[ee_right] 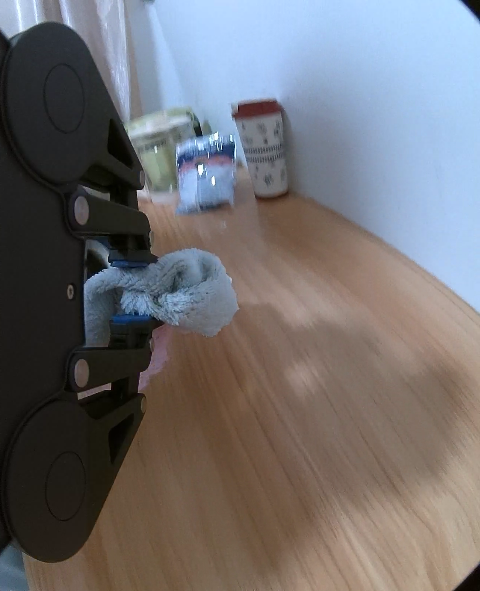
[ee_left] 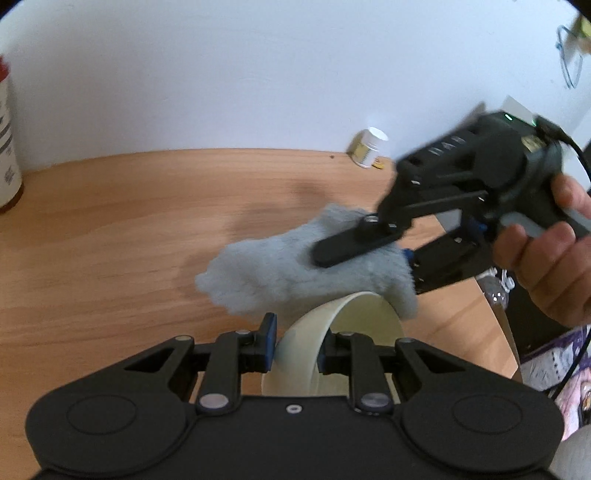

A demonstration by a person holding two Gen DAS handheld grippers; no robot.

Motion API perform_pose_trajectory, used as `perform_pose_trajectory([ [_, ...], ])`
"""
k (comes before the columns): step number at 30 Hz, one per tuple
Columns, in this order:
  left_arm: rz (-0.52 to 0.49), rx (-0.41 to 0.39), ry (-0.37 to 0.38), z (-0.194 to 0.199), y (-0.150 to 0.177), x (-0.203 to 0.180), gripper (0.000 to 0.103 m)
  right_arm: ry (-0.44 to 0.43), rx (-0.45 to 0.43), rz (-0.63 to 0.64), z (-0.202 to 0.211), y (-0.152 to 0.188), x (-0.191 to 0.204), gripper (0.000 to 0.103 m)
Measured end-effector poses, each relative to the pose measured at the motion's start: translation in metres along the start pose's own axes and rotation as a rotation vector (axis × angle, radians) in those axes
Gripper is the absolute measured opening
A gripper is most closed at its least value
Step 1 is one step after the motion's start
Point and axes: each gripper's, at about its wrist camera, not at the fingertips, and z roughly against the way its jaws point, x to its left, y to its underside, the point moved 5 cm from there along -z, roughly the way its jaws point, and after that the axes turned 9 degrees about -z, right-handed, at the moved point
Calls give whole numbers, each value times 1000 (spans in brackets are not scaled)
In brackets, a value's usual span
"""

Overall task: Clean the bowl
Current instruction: 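Lift the bowl with the left tool while the right tool wipes its outside with the cloth, then tilt the held bowl with the left tool while the right tool rubs the cloth on it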

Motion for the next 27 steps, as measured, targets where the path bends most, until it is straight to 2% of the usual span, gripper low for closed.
perform_pose_trajectory([
  [3,-2,0,-1,-1,-1,-1,21,0,19,9,-3,3,5,25],
  [8,58,-3,-1,-3,2,8,21,-24,13,-10,5,3,-1,25],
  [11,90,-2,-30,-5,9,17,20,32,-24,-6,14,2,-15,25],
  [17,183,7,-51,-9,21,39,20,202,-78,119,18,5,-31,25],
  [21,209,9,-66,-10,22,48,20,335,-135,261,12,7,-36,25],
  [23,216,10,-68,-11,23,50,20,393,-168,353,11,10,-35,25],
  [27,235,12,-63,-5,28,58,18,570,-252,614,-2,26,-23,27],
])
